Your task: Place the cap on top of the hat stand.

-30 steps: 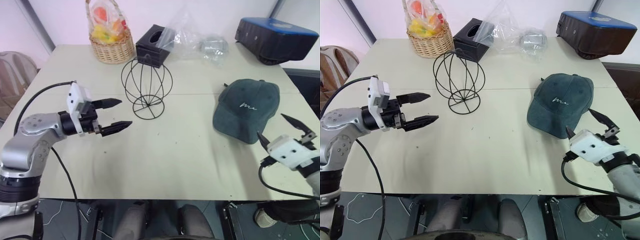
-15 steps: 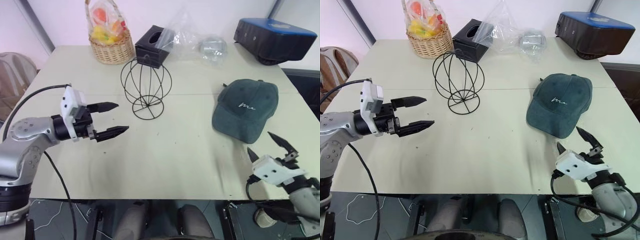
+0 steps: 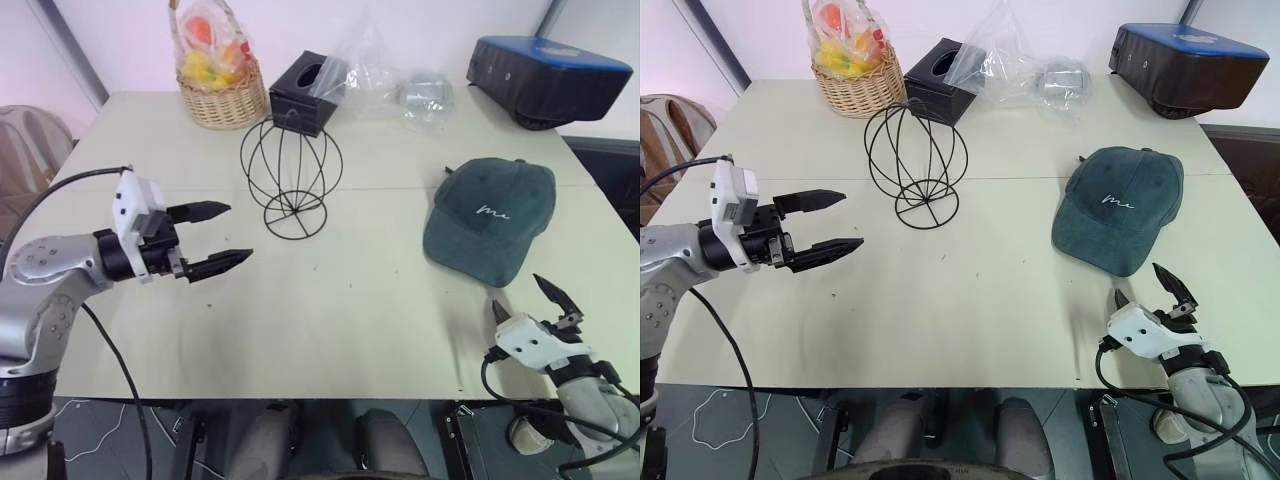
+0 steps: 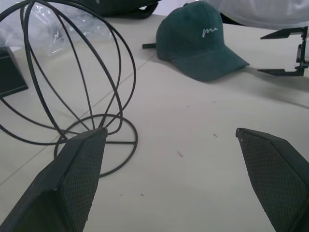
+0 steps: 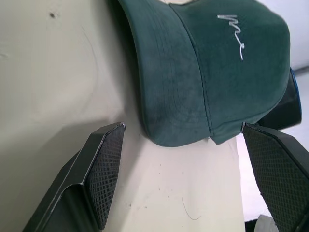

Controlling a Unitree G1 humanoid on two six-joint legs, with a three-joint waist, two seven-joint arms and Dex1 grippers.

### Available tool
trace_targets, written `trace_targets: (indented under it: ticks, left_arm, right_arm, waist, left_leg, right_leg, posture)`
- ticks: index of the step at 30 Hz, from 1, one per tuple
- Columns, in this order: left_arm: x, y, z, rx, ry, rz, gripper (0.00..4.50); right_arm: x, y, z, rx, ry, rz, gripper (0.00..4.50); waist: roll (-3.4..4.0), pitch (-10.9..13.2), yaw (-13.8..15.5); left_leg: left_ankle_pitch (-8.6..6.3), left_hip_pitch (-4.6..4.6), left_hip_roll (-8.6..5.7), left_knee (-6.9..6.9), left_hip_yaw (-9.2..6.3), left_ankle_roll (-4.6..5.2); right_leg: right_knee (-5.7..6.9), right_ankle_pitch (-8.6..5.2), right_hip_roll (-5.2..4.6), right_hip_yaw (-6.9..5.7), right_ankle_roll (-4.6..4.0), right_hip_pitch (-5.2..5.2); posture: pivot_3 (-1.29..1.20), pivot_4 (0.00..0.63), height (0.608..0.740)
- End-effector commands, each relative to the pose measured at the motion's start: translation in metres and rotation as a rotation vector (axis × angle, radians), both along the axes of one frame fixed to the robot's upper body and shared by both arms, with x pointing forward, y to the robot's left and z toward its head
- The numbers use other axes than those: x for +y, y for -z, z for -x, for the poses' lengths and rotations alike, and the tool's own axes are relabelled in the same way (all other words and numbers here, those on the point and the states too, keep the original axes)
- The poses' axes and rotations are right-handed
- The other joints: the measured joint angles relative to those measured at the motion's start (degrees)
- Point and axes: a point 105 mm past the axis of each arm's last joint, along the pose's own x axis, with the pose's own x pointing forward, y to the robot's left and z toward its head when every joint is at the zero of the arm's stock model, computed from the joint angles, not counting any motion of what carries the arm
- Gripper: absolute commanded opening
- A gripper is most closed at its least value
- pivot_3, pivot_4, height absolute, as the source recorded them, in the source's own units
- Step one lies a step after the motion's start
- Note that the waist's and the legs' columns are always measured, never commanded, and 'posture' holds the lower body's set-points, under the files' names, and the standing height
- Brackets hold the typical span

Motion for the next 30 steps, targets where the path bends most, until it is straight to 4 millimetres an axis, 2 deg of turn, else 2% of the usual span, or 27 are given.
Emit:
trace_targets:
  ticks: [1, 10, 21, 30]
  left_arm:
    - [0.003, -0.012, 0.006, -0.048, -0.004, -0.012, 4.5]
    - [0.007, -0.013, 0.007, -0.051, -0.02, -0.026, 4.5]
    - [0.009, -0.014, 0.01, -0.056, -0.028, -0.031, 4.5]
    - [0.009, -0.014, 0.012, -0.059, -0.033, -0.033, 4.5]
  right_arm:
    - [0.001, -0.005, -0.003, -0.045, -0.003, 0.004, 3.92]
    - [0.006, 0.004, -0.012, -0.052, -0.006, -0.01, 3.92]
    - [-0.001, 0.014, -0.02, -0.048, 0.007, 0.02, 3.92]
    - [-0.001, 0.005, -0.03, -0.077, 0.018, 0.046, 3.92]
  waist:
    - [0.0, 0.0, 0.0]
    - [-0.01, 0.0, -0.1]
    - [-0.23, -0.2, -0.2]
    - [-0.38, -0.3, -0.2]
  left_leg:
    - [0.0, 0.0, 0.0, 0.0, 0.0, 0.0]
    - [0.02, 0.03, 0.0, 0.0, 0.0, -0.04]
    - [0.0, 0.13, 0.0, 0.0, 0.0, 0.0]
    - [0.0, 0.17, 0.0, 0.0, 0.0, -0.01]
  right_leg:
    - [0.0, 0.0, 0.0, 0.0, 0.0, 0.0]
    - [0.02, 0.0, 0.01, 0.01, 0.0, 0.01]
    - [0.04, 0.0, 0.04, 0.03, -0.01, 0.08]
    - [0.06, 0.01, 0.04, 0.04, -0.02, 0.1]
  posture:
    - [0.0, 0.15, 0.74]
    - [0.0, 0.15, 0.74]
    - [0.0, 0.15, 0.74]
    - [0.0, 0.15, 0.74]
